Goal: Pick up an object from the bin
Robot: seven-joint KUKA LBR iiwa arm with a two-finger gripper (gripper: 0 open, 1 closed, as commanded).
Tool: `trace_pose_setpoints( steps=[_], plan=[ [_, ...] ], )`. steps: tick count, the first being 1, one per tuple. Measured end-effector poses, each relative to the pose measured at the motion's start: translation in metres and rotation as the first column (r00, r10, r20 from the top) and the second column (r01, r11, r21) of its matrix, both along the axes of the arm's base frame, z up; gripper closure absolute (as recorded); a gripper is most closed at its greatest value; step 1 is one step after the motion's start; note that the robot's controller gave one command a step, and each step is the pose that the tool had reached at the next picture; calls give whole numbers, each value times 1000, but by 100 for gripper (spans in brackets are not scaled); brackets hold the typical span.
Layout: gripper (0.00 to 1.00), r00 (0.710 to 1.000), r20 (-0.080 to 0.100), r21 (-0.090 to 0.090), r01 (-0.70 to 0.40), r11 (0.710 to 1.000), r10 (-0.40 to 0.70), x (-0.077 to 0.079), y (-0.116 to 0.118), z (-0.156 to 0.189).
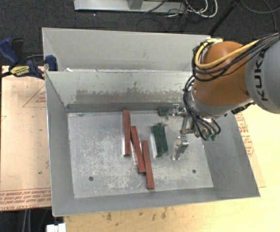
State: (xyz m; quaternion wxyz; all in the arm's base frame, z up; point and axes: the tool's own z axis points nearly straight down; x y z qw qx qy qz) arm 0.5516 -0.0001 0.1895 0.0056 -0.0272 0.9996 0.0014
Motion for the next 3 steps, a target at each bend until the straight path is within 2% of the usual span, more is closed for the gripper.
trace_pose_setpoints(
  steps=[1, 2, 3],
  plan=[
    [0, 999, -15, -4, -45, 999, 45, 8, -37, -37],
    [0, 981, -4, -4, -192, 981, 192, 57, -36, -53],
    [100, 867, 15, -19, -498, 867, 498, 67, -20, -105]
  ],
)
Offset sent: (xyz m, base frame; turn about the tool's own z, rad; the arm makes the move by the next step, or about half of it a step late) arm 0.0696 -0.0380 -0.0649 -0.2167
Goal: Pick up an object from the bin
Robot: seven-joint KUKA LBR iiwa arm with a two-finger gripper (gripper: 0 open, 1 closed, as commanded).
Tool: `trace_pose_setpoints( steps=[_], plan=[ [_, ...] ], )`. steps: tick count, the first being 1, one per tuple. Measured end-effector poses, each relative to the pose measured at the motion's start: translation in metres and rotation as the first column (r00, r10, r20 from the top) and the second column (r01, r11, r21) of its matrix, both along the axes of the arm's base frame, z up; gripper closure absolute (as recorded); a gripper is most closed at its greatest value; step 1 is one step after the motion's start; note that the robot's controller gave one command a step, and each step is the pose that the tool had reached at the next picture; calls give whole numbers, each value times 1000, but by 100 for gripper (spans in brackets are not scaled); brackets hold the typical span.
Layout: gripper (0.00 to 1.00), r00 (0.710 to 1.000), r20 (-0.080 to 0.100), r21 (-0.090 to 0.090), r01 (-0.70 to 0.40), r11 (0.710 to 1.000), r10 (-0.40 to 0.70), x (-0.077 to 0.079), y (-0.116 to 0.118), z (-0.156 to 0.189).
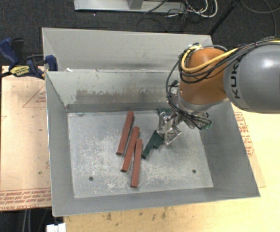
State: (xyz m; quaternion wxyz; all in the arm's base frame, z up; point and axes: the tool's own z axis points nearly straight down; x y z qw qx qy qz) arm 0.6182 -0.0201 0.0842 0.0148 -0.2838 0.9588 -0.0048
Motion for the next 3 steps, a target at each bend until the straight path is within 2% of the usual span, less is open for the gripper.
trace_pose_setpoints(
  steps=[1, 2, 3],
  plan=[
    [0, 1000, -8, 0, 0, 1000, 0, -3, 0, -3],
    [100, 1000, -9, 2, -1, 1000, 1, -4, 1, -5],
    [100, 1000, -9, 2, -1, 1000, 1, -4, 1, -5]
  ],
)
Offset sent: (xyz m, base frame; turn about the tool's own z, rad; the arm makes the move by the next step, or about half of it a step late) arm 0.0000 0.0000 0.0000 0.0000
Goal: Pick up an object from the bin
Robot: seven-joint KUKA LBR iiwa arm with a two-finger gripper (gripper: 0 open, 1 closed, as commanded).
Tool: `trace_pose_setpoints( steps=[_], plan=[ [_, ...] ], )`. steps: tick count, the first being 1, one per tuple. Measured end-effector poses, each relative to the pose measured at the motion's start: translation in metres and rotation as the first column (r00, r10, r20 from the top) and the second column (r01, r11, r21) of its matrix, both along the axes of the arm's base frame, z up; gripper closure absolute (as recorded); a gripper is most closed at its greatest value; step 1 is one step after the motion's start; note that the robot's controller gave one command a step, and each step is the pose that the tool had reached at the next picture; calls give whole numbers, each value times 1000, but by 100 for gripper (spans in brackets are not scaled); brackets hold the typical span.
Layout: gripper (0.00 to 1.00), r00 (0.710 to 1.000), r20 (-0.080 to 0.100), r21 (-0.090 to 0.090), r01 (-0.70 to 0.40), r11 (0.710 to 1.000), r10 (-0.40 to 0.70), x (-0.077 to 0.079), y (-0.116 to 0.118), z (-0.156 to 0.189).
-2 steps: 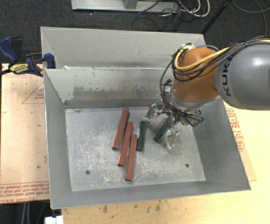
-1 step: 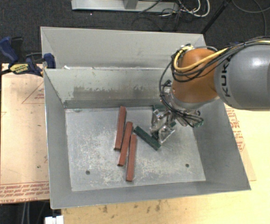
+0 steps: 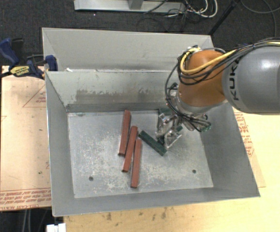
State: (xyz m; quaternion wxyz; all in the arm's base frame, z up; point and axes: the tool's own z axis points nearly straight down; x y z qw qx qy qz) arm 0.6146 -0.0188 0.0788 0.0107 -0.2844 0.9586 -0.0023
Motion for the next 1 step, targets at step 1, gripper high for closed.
trace_pose_setpoints(
  steps=[1],
  plan=[
    [100, 999, -15, -1, -49, 999, 49, 15, -5, 191]
  ],
)
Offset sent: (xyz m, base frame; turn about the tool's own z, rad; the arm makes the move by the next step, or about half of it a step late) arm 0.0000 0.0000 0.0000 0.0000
